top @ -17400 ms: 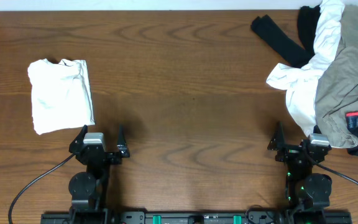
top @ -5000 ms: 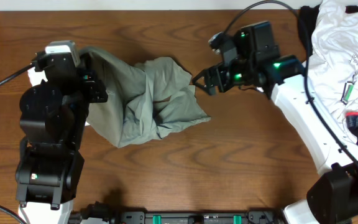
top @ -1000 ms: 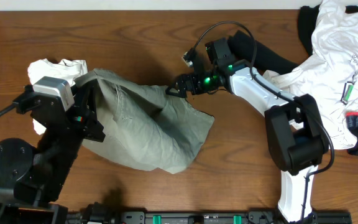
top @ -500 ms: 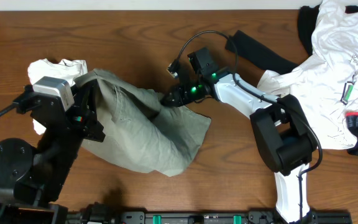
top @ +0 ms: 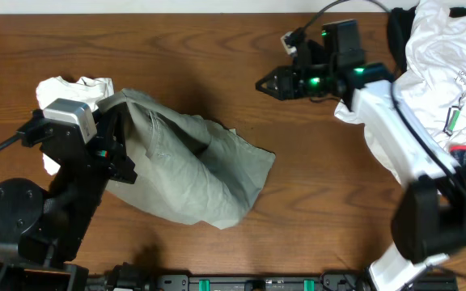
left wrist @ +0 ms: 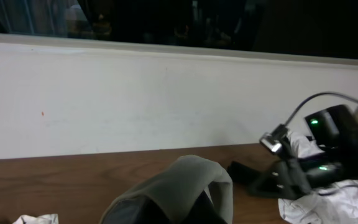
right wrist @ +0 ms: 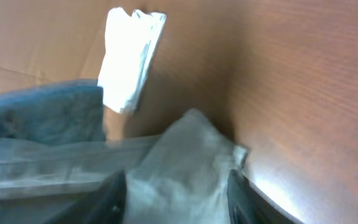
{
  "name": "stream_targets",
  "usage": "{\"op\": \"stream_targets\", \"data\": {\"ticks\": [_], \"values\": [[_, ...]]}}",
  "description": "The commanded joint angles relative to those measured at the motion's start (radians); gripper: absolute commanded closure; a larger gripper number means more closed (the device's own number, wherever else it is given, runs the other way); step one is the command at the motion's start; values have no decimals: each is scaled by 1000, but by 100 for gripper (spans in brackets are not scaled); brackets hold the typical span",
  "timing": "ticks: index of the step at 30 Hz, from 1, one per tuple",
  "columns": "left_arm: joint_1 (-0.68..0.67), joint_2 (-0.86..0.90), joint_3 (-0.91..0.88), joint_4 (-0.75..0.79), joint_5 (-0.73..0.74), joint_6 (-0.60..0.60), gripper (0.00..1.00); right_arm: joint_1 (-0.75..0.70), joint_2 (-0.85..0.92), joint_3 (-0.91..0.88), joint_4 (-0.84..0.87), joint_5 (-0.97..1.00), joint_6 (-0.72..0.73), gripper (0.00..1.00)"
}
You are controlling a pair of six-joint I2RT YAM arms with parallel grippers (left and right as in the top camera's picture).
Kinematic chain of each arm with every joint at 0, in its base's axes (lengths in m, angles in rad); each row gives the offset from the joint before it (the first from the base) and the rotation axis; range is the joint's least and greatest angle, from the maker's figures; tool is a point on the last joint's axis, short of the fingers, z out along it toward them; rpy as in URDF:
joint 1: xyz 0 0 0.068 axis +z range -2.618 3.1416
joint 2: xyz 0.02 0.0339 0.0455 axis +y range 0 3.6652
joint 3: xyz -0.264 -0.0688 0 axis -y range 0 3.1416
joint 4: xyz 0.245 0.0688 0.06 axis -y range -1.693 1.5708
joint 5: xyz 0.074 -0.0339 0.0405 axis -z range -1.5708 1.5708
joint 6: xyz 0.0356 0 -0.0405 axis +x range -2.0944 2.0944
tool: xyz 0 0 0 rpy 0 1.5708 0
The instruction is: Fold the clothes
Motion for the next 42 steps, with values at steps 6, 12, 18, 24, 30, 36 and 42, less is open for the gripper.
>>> {"op": "stream_targets", "data": {"ticks": [6,12,18,24,30,36,42], "values": [[0,-2,23,-1,5,2,94,111,49,-46,-386,425,-74,25],[0,-2,23,0,5,2,94,133,87,-164,-313,425,-16,25],[0,-2,23,0,5,2,94,134,102,-247,-293,383,27,25],[0,-2,23,0,5,2,94,148,102,-332,-161,206,28,25],[0,-2,23,0,5,2,94,187,102,-388,-29,189,122,30],[0,-2,23,0,5,2,94,196,98,-394,46,190,151,94],[0,0,23,0,4,2,94,8,-34,-344,10,198,151,99]]}}
